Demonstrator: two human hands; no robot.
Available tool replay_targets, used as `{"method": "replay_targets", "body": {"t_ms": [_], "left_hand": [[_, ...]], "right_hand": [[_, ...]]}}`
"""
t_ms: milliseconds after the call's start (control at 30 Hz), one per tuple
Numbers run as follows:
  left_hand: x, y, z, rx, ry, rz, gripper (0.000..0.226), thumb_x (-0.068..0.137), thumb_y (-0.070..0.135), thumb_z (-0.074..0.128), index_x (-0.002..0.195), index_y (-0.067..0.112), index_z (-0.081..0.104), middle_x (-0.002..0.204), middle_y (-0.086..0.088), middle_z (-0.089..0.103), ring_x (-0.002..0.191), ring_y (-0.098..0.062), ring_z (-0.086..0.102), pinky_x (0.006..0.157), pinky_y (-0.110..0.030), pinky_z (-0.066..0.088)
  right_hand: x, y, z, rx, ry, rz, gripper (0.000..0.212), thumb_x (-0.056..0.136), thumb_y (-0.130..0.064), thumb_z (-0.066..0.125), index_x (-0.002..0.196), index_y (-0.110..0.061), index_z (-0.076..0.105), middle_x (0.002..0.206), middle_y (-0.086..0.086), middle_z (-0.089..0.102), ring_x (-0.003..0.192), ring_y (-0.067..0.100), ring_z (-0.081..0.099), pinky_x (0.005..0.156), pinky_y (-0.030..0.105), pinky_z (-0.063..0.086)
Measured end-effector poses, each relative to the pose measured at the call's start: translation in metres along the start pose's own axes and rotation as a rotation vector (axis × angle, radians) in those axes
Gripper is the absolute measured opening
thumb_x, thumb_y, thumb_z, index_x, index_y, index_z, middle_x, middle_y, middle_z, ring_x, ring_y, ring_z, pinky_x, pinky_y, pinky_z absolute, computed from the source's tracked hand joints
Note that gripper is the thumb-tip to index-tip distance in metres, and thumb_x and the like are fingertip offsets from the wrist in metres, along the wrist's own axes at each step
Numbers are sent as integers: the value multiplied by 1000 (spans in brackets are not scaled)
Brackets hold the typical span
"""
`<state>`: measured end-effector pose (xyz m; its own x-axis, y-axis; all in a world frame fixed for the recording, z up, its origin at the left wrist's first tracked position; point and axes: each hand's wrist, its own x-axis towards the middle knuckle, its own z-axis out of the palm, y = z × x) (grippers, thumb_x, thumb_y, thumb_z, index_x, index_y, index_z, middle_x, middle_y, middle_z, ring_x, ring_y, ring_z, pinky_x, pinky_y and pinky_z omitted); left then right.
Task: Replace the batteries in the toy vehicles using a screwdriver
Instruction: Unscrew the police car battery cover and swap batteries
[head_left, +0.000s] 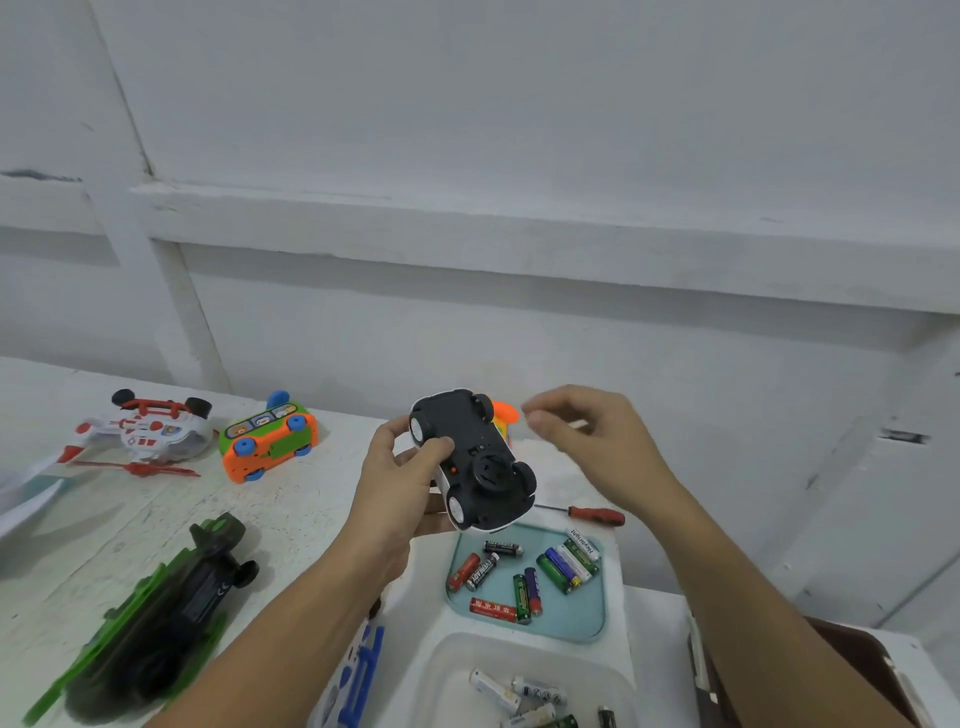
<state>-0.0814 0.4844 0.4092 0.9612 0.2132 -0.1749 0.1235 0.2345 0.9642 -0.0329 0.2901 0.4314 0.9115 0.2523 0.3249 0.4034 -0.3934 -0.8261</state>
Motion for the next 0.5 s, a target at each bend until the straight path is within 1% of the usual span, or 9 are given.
{"method": "replay_targets", "body": {"t_ms": [67,133,167,233,300,367,433,500], "left_hand": [[2,6,0,-4,-28,16,32,93,18,61,122,30,51,100,-12,72,69,-36,72,53,-35,57],[4,12,-2,-22,-57,30,32,93,22,63,122,29,52,101,-14,72,70,-37,72,54,-36,58],[4,14,-3,-33,-67,31,32,93,25,63,123,28,52,103,-15,71,71,-37,72,55,-37,59],[6,22,-10,-65,-101,30,32,94,29,62,125,29,53,107,-16,70,72,-39,72,57,-39,60],[10,28,-18,-87,-150,31,27,97,27,58,124,29,56,110,-15,70,75,-42,72,58,-40,60],[15,34,-26,-92,-193,49,27,98,19,57,122,30,59,111,-14,70,80,-40,73,61,-39,61],[23,37,-35,-77,-230,79,35,96,10,57,124,30,61,113,-14,70,85,-38,73,63,-36,60],[30,40,-46,-54,-265,108,40,96,7,58,128,30,60,121,-10,65,85,-38,73,68,-37,61]], "right_hand": [[-2,-19,15,-57,-95,-1,15,91,-30,66,104,-34,71,102,-14,69,94,3,62,76,18,47],[-2,-24,30,-177,-160,8,30,91,-35,64,121,-30,65,118,-11,59,105,6,57,83,14,42],[-2,-25,36,-192,-166,13,36,91,-37,64,126,-28,62,122,-9,54,108,6,55,84,9,40],[-1,-31,45,-160,-143,31,44,89,-43,65,130,-28,58,125,-9,49,108,3,53,83,7,39],[1,-37,52,-117,-107,59,51,83,-50,69,128,-30,56,121,-13,49,103,-4,52,80,9,40],[4,-43,59,-53,-77,103,51,77,-50,75,120,-31,57,117,-16,52,101,-5,53,76,11,41],[10,-46,66,50,-40,148,44,75,-42,81,110,-28,59,111,-10,61,94,2,62,74,18,48],[17,-47,72,210,-8,197,35,77,-27,81,105,-20,61,105,-3,68,87,13,69,74,29,56]]}}
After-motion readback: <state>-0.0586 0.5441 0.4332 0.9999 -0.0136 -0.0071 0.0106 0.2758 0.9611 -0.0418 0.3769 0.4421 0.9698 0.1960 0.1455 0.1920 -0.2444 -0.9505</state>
